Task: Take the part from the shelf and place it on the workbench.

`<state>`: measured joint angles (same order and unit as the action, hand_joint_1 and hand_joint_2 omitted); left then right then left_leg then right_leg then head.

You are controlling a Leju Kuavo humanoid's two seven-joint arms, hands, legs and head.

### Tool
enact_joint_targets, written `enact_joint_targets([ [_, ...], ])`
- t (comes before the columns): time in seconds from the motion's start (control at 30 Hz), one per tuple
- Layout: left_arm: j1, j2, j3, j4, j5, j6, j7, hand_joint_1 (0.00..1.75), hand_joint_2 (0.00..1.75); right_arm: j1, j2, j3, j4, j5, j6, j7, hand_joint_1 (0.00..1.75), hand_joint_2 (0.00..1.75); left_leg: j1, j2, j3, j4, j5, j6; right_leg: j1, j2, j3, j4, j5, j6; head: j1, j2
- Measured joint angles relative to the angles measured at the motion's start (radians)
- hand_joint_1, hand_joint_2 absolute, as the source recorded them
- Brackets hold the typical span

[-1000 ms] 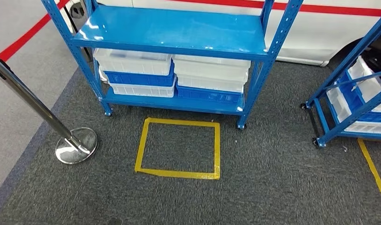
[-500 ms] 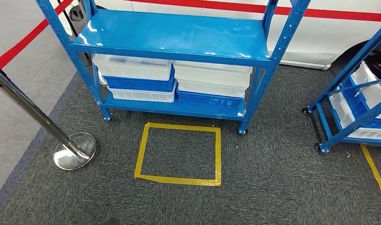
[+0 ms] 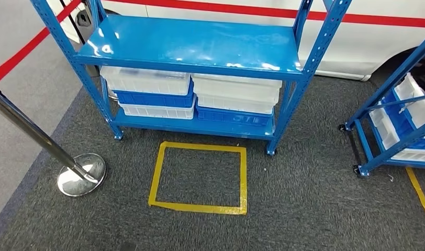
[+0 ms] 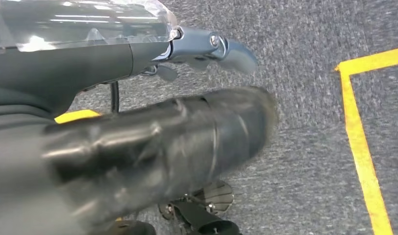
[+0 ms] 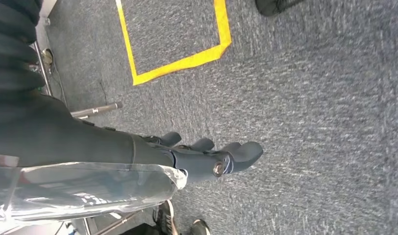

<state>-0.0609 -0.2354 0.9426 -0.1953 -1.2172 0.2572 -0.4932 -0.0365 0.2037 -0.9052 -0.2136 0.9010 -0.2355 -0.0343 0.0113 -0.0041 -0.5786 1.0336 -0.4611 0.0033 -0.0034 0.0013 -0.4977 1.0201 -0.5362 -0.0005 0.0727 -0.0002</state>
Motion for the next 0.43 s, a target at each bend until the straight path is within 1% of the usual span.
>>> enact_joint_targets([
  [0.07,0.001,0.000,0.001,0.000,-0.001,0.000,0.000,0.00,0.00,-0.003,0.000,0.000,0.000,0.000,0.000,0.000,0.00,1.75,0.002,-0.001,0.004,-0.006,0.000,0.013,-0.002,-0.001,0.003,0.003,-0.008,0.010,0.000,0.000],
  [0.1,0.001,0.000,0.001,0.000,-0.001,0.000,0.000,0.00,0.00,-0.003,0.000,0.000,0.000,0.000,0.000,0.000,0.00,1.75,0.003,-0.001,0.008,-0.011,0.000,0.019,-0.004,-0.001,-0.005,0.023,-0.021,0.015,0.000,0.000],
  [0.13,0.000,0.000,0.001,0.000,-0.001,0.001,-0.001,0.00,0.00,-0.004,0.000,0.000,0.000,0.000,0.000,0.000,0.00,1.75,0.006,0.000,0.012,-0.015,-0.001,0.025,-0.006,-0.001,-0.025,0.065,-0.043,0.020,0.000,0.000],
  [0.17,-0.001,0.000,0.002,0.000,-0.001,0.001,-0.001,0.00,0.00,-0.003,0.000,0.000,0.000,0.000,0.000,0.000,0.00,1.75,0.006,0.000,0.014,-0.016,-0.003,0.028,-0.007,-0.001,-0.058,0.126,-0.071,0.024,0.000,0.000],
  [0.2,-0.001,0.000,0.002,0.000,-0.001,0.000,-0.001,0.00,0.00,-0.003,0.000,0.000,0.000,0.000,0.000,0.000,0.00,1.75,0.005,0.001,0.015,-0.016,-0.005,0.031,-0.009,-0.001,-0.099,0.195,-0.097,0.027,0.000,0.000],
  [0.23,-0.001,0.000,0.002,0.000,-0.001,-0.001,-0.001,0.00,0.00,-0.002,0.000,0.000,0.000,0.001,0.000,0.000,0.00,1.75,0.005,0.001,0.018,-0.016,-0.008,0.032,-0.010,-0.001,-0.136,0.251,-0.110,0.029,0.000,0.000],
  [0.27,-0.001,0.000,0.003,0.000,-0.001,-0.002,-0.001,0.00,0.00,-0.001,0.000,0.000,0.000,0.001,0.000,0.000,0.00,1.75,0.005,0.000,0.022,-0.016,-0.012,0.033,-0.010,-0.001,-0.158,0.276,-0.102,0.030,0.000,0.000],
  [0.3,0.000,0.000,0.003,0.000,-0.001,-0.002,-0.001,0.00,0.00,-0.001,0.000,0.000,0.000,0.002,0.000,0.000,0.00,1.75,0.005,-0.001,0.027,-0.016,-0.016,0.032,-0.010,-0.001,-0.162,0.263,-0.074,0.029,0.000,0.000],
  [0.33,0.000,0.000,0.003,0.000,0.000,-0.003,-0.001,0.00,0.00,0.000,0.000,-0.001,0.000,0.002,-0.001,0.000,0.00,1.75,0.005,-0.002,0.034,-0.016,-0.020,0.030,-0.010,-0.001,-0.148,0.216,-0.033,0.026,0.000,0.000],
  [0.37,0.000,0.000,0.003,0.000,-0.001,-0.003,-0.001,0.00,0.00,0.001,0.000,-0.001,0.000,0.002,-0.001,0.000,0.00,1.75,0.005,-0.003,0.041,-0.016,-0.026,0.027,-0.009,-0.001,-0.124,0.148,0.010,0.021,0.000,0.000],
  [0.4,0.000,0.000,0.004,0.000,-0.001,-0.003,-0.001,0.00,0.00,0.001,0.000,-0.001,0.000,0.003,-0.001,0.000,0.00,1.75,0.003,-0.003,0.046,-0.015,-0.031,0.022,-0.006,-0.001,-0.100,0.086,0.040,0.015,0.001,0.000],
  [0.43,0.000,-0.001,0.004,0.000,-0.001,-0.003,-0.001,0.00,0.00,0.001,0.000,-0.002,0.000,0.003,-0.001,0.000,0.00,1.75,0.002,-0.003,0.048,-0.015,-0.034,0.020,-0.005,-0.001,-0.086,0.051,0.057,0.012,0.001,0.000],
])
